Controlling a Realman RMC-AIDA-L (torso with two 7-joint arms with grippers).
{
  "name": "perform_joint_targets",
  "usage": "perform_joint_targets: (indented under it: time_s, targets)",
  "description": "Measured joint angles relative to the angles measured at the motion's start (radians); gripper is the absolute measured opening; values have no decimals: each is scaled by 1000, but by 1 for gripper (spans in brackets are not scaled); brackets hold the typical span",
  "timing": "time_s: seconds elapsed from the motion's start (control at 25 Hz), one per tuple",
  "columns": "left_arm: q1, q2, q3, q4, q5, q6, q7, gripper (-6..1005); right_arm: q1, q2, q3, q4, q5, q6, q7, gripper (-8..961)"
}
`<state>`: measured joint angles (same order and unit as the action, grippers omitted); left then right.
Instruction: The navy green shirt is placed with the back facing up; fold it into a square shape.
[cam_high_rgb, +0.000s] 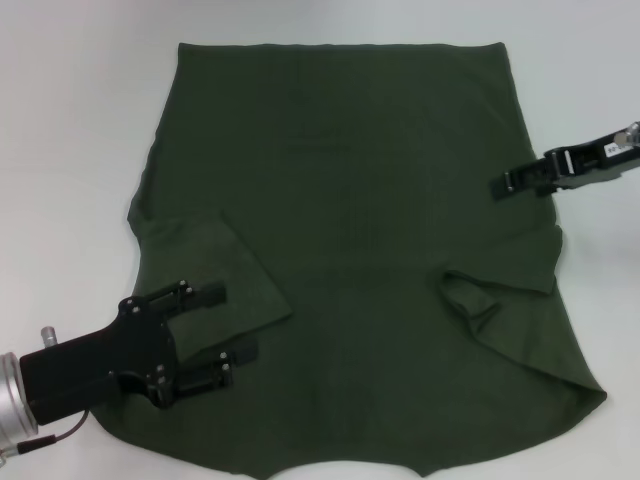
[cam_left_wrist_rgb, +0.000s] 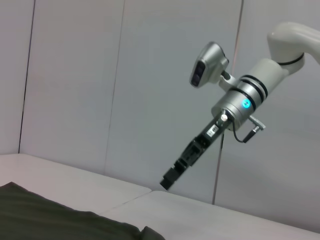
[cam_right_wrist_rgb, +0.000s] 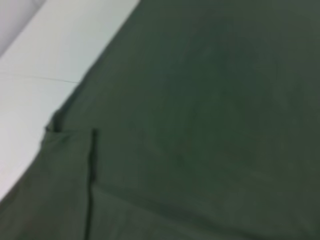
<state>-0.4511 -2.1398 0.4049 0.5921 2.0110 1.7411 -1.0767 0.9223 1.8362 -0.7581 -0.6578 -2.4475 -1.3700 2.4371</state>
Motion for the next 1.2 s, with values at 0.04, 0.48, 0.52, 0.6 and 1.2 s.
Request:
perform_joint_targets:
  time_s: [0.04, 0.48, 0.52, 0.6, 1.2]
  targets:
    - [0, 0, 0, 0, 0, 0, 0, 804, -7, -3, 2, 2, -8, 3, 8, 869]
    - [-1, 0, 2, 0, 0, -1, 0, 805, -83, -23, 36, 80, -14, 66, 21, 867]
    - [-1, 0, 1, 0, 0, -1, 0, 805, -87, -24, 43, 84, -14, 70, 18, 867]
    - [-1, 0, 0, 0, 0, -2, 0, 805, -93, -25, 49, 88, -14, 77, 17, 867]
    - [3, -6, 5, 0, 0, -6, 2, 803, -103, -11, 52, 122, -11, 130, 4, 865]
